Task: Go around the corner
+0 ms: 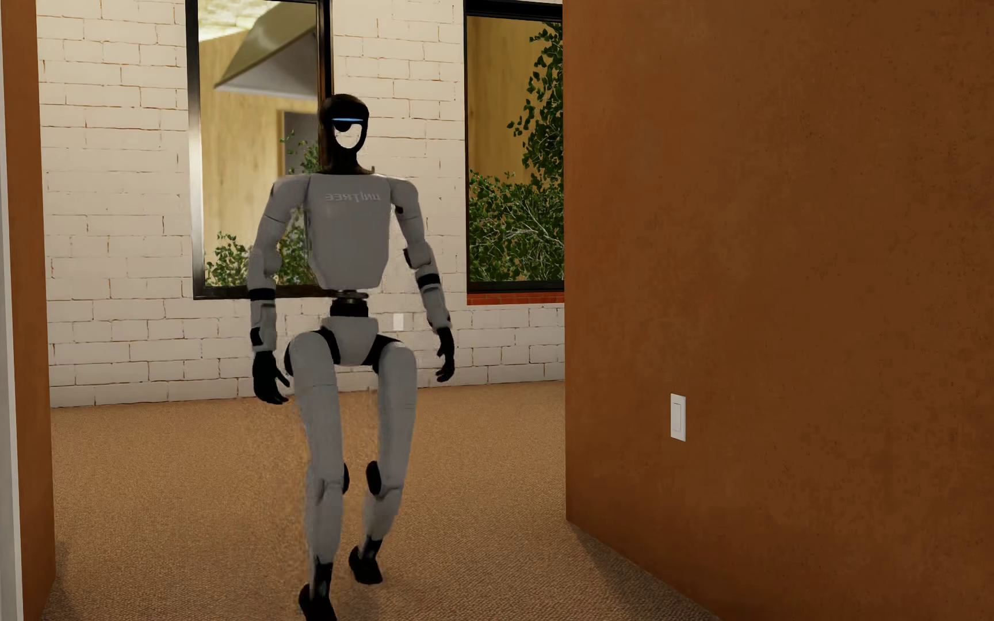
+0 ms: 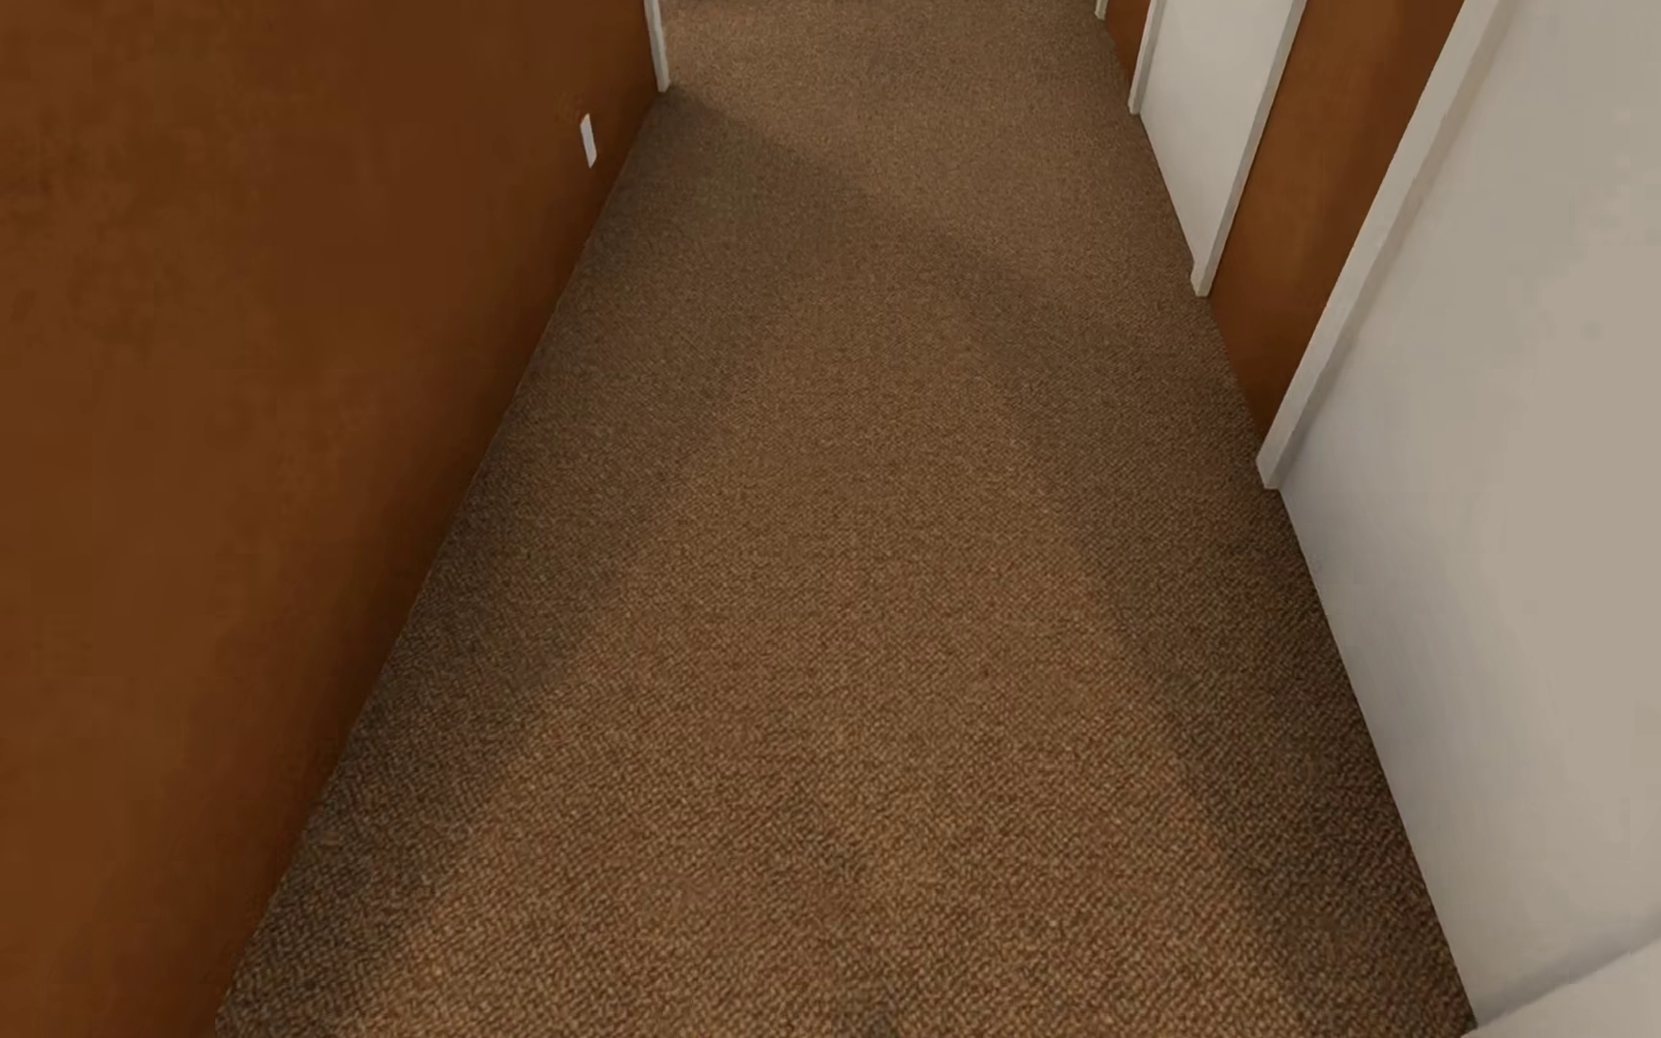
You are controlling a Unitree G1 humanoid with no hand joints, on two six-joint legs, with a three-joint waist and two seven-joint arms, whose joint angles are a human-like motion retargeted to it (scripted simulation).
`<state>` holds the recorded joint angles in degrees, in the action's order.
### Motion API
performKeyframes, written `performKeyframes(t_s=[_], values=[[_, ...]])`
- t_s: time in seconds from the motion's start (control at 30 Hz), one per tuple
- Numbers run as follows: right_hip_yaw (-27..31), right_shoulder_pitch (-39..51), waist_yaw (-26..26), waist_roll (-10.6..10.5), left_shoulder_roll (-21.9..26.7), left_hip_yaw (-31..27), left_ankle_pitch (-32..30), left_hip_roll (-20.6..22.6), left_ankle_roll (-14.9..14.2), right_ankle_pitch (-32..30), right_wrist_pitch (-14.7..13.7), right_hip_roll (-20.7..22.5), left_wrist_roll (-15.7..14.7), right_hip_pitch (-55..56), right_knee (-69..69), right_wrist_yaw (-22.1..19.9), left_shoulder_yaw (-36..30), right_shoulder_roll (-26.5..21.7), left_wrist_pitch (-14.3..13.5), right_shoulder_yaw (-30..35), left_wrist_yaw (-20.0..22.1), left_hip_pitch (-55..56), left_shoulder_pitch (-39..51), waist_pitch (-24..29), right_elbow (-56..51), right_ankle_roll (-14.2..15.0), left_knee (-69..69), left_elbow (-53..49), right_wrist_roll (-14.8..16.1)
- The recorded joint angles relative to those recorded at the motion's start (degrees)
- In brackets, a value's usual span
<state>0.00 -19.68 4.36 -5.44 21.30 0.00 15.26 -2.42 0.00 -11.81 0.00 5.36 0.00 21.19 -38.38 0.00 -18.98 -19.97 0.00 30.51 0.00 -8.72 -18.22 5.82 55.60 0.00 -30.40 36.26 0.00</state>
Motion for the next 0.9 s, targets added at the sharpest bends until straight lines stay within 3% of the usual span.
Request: performKeyframes(t_s=[0.03,0.07,0.1,0.13,0.17,0.2,0.23,0.27,0.33,0.4,0.47,0.53,0.57,0.6,0.63,0.67,0.7,0.73,0.77,0.8,0.83,0.9], values=[[0.0,-0.6,2.0,0.5,0.9,0.0,1.9,-0.1,0.0,14.6,0.0,-0.8,0.0,1.6,9.6,0.0,-0.2,-1.0,0.0,6.8,0.0,-3.1,2.8,-0.3,2.0,0.0,1.0,-2.9,0.0],[0.0,-2.5,4.4,0.8,1.4,0.0,4.0,-0.8,0.0,30.0,0.0,-2.2,0.0,3.6,11.6,0.0,0.9,-1.5,0.0,8.8,0.0,-6.0,4.7,-0.7,2.6,0.0,0.6,-5.8,0.0],[0.0,-4.0,6.8,1.1,1.5,0.0,5.4,-1.2,0.0,34.3,0.0,-4.2,0.0,5.7,10.9,0.0,2.3,-2.0,0.0,10.3,0.0,-8.6,6.4,-0.6,3.1,0.0,0.3,-7.3,0.0],[0.0,-5.2,8.2,0.4,1.1,0.0,3.8,-2.5,0.0,28.7,0.0,-4.1,0.0,7.2,11.0,0.0,4.2,-2.1,0.0,11.7,0.0,-12.1,6.7,0.2,4.6,0.0,-0.4,-8.2,0.0],[0.0,-6.1,9.3,-0.3,0.6,0.0,-1.5,-4.2,0.0,15.5,0.0,-3.1,0.0,9.2,8.3,0.0,5.6,-2.2,0.0,11.8,0.0,-13.0,6.1,-0.3,5.3,0.0,-3.5,-7.9,0.0],[0.0,-7.0,8.9,-1.6,-0.1,0.0,-10.0,-6.0,0.0,1.9,0.0,-0.9,0.0,10.7,5.6,0.0,6.4,-1.6,0.0,10.8,0.0,-11.4,4.9,-2.3,6.8,0.0,-8.9,-6.7,0.0],[0.0,-7.2,6.9,-3.7,-1.0,0.0,-20.3,-8.2,0.0,-3.1,0.0,2.7,0.0,9.8,1.1,0.0,5.8,-1.5,0.0,11.5,0.0,-9.2,3.5,-2.5,7.7,0.0,-18.1,-4.0,0.0],[0.0,-6.4,4.3,-5.0,-1.8,0.0,-25.8,-8.6,0.0,-1.9,0.0,5.4,0.0,6.5,-2.3,0.0,3.9,-1.9,0.0,12.1,0.0,-5.9,2.7,-1.4,7.5,0.0,-28.4,-0.1,0.0],[0.0,-1.5,0.0,-4.7,-2.3,0.0,-12.4,-8.3,0.0,4.3,0.0,8.7,0.0,-4.8,0.3,0.0,-1.6,-2.1,0.0,13.0,0.0,6.2,2.4,0.5,4.5,0.0,-47.3,7.7,0.0],[0.0,2.7,-7.2,-1.8,-1.6,0.0,-3.1,-5.4,0.0,12.7,0.0,7.5,0.0,-17.7,6.1,0.0,-4.7,-2.1,0.0,8.2,0.0,16.6,-1.0,0.7,-2.7,0.0,-49.0,12.5,0.0],[0.0,6.9,-13.9,0.5,-0.6,0.0,-2.4,-4.2,0.0,20.6,0.0,4.5,0.0,-28.1,11.2,0.0,-6.4,-3.0,0.0,2.6,0.0,24.1,-5.1,0.4,-12.1,0.0,-33.9,14.9,0.0],[0.0,11.8,-18.8,1.3,0.0,0.0,-3.3,-5.2,0.0,26.9,0.0,2.5,0.0,-35.7,14.0,0.0,-6.8,-3.3,0.0,-3.3,0.0,27.2,-8.2,-0.6,-19.0,0.0,-10.7,17.4,0.0],[0.0,13.9,-20.0,0.9,0.1,0.0,-7.1,-5.6,0.0,28.9,0.0,2.2,0.0,-37.7,14.2,0.0,-6.9,-3.8,0.0,-6.2,0.0,28.4,-9.2,-1.6,-22.7,0.0,-0.4,18.4,0.0],[0.0,15.6,-21.1,1.1,-0.1,0.0,-17.9,-6.2,0.0,30.3,0.0,1.0,0.0,-39.1,14.0,0.0,-6.5,-4.3,0.0,-8.9,0.0,30.5,-9.8,-2.9,-25.5,0.0,20.1,19.6,0.0],[0.0,16.7,-22.0,1.2,-0.3,0.0,-18.8,-6.1,0.0,29.9,0.0,-0.4,0.0,-40.8,12.8,0.0,-6.3,-4.7,0.0,-10.6,0.0,32.6,-10.3,-3.5,-27.2,0.0,22.6,20.7,0.0],[0.0,16.4,-22.9,1.5,-0.5,0.0,-5.6,-5.2,0.0,27.8,0.0,-2.3,0.0,-43.4,10.7,0.0,-6.5,-5.0,0.0,-12.0,0.0,34.3,-10.5,-3.0,-28.8,0.0,1.5,22.0,0.0],[0.0,15.2,-23.3,2.2,-0.5,0.0,-2.3,-3.8,0.0,23.0,0.0,-3.9,0.0,-43.8,6.5,0.0,-6.6,-4.6,0.0,-13.1,0.0,36.3,-10.3,-3.7,-28.4,0.0,-4.2,23.4,0.0],[0.0,13.5,-23.0,3.2,-0.6,0.0,-7.3,-2.8,0.0,16.2,0.0,-5.3,0.0,-41.2,-1.2,0.0,-7.9,-3.6,0.0,-13.5,0.0,38.7,-9.9,-5.5,-26.6,0.0,-10.3,25.2,0.0],[0.0,11.8,-21.8,5.1,-0.5,0.0,-6.7,0.3,0.0,8.2,0.0,-8.4,0.0,-40.6,-10.5,0.0,-8.9,-2.4,0.0,-12.2,0.0,35.4,-9.2,-3.8,-22.2,0.0,-16.0,26.8,0.0],[0.0,11.2,-19.9,4.7,-0.9,0.0,-3.3,1.7,0.0,1.4,0.0,-7.2,0.0,-34.4,-23.9,0.0,-6.9,-2.3,0.0,-9.3,0.0,33.3,-7.5,-3.1,-18.0,0.0,-18.2,25.7,0.0],[0.0,11.4,-17.9,4.8,-1.3,0.0,-1.6,3.8,0.0,1.5,0.0,-7.3,0.0,-28.6,-35.4,0.0,-7.0,-1.9,0.0,-5.0,0.0,28.6,-6.1,-2.0,-12.4,0.0,-17.2,23.2,0.0],[0.0,8.1,-10.8,1.9,-2.2,0.0,-3.0,4.9,0.0,5.3,0.0,-3.2,0.0,-18.4,-41.8,0.0,-3.4,-0.2,0.0,-3.4,0.0,18.4,-3.5,-1.0,-3.8,0.0,-11.4,14.6,0.0]])
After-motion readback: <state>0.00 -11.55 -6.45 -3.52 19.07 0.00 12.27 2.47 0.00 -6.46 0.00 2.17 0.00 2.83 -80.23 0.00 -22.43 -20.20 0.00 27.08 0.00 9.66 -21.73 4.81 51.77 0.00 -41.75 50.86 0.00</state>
